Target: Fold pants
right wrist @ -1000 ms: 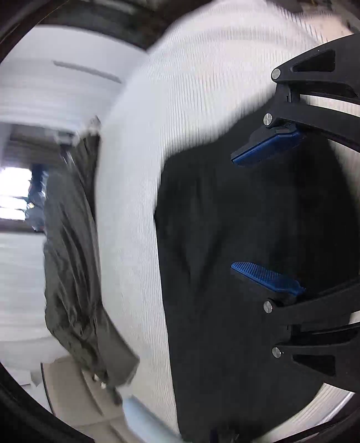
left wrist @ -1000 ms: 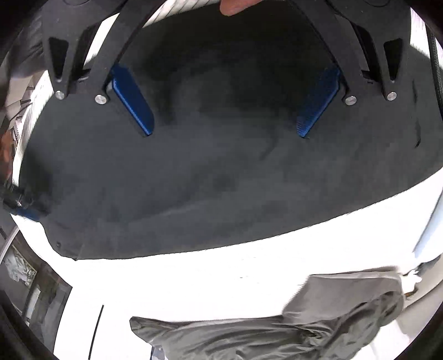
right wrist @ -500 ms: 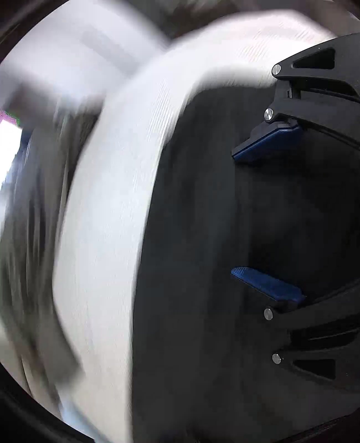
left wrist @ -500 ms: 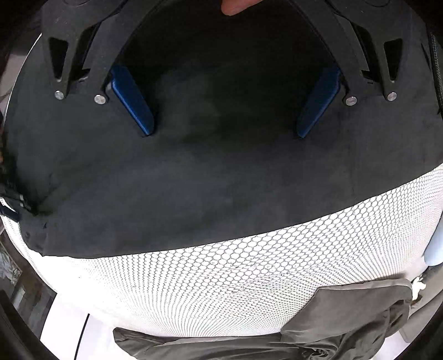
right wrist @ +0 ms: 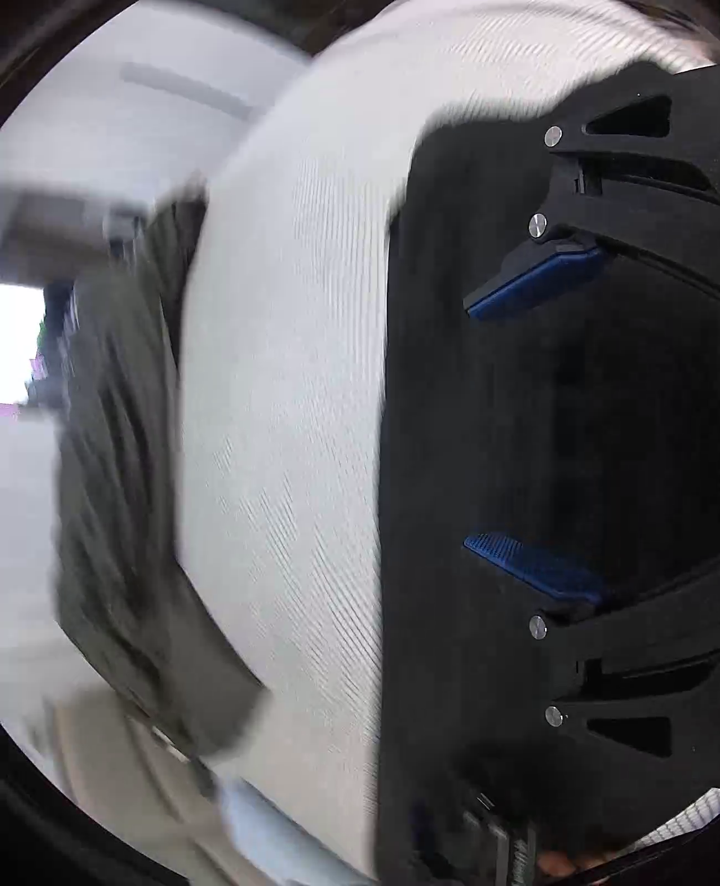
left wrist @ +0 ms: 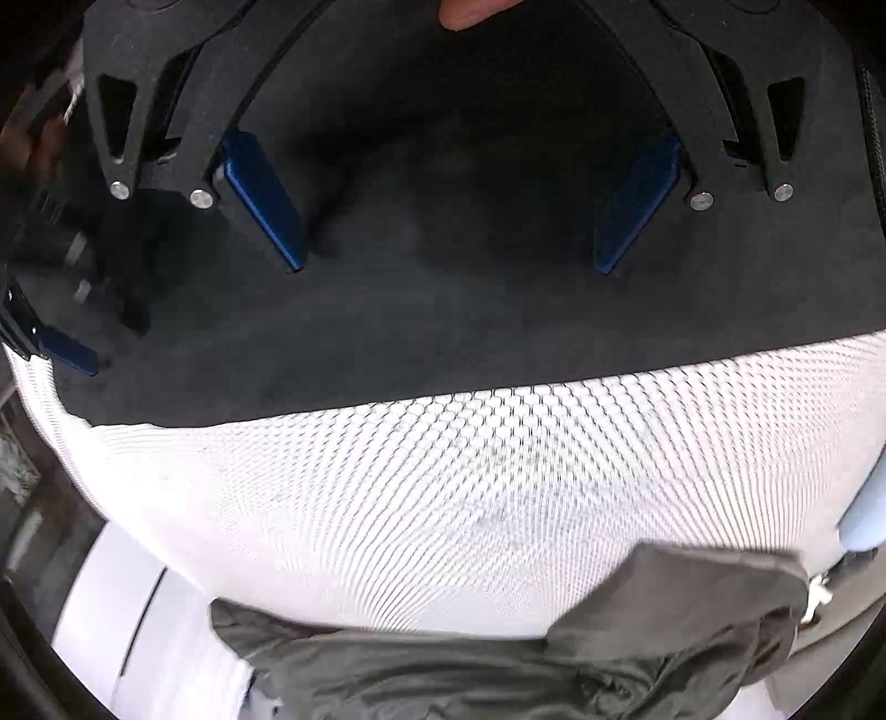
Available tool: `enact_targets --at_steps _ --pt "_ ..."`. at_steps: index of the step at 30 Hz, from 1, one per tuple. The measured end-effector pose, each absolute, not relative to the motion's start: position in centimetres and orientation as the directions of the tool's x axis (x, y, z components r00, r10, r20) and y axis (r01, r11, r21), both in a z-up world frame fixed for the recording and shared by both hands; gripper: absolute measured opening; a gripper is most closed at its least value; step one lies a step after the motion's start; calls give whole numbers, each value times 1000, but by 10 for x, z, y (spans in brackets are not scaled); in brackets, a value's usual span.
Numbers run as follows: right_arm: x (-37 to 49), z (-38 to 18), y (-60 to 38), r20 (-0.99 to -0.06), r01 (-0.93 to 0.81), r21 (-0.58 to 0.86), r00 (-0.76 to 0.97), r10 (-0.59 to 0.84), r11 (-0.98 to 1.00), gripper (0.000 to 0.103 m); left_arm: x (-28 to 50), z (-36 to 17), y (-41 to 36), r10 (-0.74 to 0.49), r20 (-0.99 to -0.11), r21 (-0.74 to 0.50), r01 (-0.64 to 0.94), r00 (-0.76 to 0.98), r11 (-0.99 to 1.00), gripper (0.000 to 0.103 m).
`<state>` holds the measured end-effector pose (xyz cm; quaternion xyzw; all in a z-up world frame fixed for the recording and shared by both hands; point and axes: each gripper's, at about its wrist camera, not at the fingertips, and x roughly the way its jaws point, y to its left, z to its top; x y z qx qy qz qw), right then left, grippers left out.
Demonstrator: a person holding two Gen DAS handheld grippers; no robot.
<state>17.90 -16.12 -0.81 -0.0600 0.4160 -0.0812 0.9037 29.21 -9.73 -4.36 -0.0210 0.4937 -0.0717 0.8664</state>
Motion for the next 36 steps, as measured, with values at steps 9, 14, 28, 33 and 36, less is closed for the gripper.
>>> enact_targets --at_steps 9,14,28,33,36 --pt "164 -37 -195 -722 245 -387 519 -457 889 84 281 -49 -26 9 -869 12 3 495 1000 103" --pt "128 -27 -177 -703 253 -435 504 -502 864 82 256 -34 21 63 -861 32 -70 504 997 102" --pt "109 -58 -30 -808 -163 -289 570 -150 943 85 195 -43 46 -8 -867 50 102 499 994 102" --pt "90 -53 -83 -791 45 -330 532 -302 943 87 153 -33 89 -45 -863 -12 68 502 998 95" --pt "80 -46 -95 -799 109 -259 535 -276 960 88 149 -23 100 -53 -850 -42 32 524 999 79"
